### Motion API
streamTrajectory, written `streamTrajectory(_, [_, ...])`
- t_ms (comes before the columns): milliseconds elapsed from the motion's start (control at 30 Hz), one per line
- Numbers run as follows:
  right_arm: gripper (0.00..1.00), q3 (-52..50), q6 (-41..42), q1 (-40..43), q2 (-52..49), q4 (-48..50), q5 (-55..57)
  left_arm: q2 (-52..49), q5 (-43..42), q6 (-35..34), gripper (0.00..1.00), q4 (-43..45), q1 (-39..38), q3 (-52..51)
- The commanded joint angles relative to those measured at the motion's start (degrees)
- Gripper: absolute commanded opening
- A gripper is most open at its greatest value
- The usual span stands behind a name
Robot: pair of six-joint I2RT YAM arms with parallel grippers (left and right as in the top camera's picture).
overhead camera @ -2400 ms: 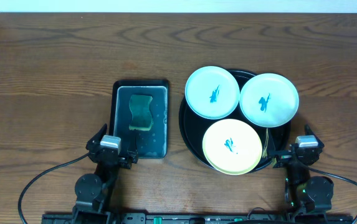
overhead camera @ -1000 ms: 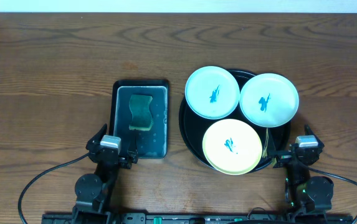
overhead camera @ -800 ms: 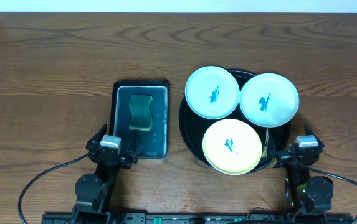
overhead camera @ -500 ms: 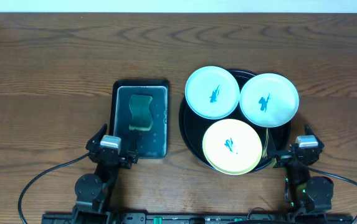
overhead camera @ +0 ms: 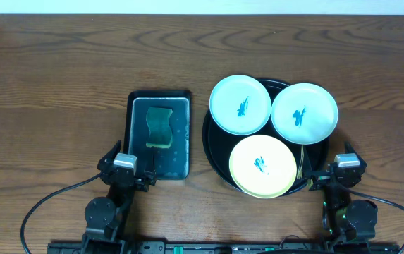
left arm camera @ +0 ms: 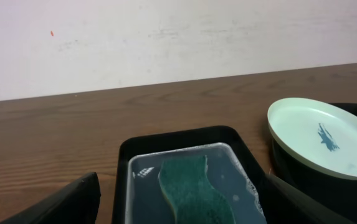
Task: Clean dirty plates on tray and stack at the side
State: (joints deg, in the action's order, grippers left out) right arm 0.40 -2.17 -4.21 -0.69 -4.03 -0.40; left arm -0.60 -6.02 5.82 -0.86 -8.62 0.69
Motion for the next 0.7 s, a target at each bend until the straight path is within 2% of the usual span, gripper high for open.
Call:
streamTrajectory(0, [0.99,-0.1,-0.5,0.6,0.1,-0.2,0.0,0.0,-1.9,-0.5,0.82,-2.0,0.3,-0.5])
streamTrajectory(667, [0.99,-0.1,-0.5,0.6,0.1,-0.2,0.0,0.0,-0.8,-1.1,0.82,-2.6,0.3,-0.5])
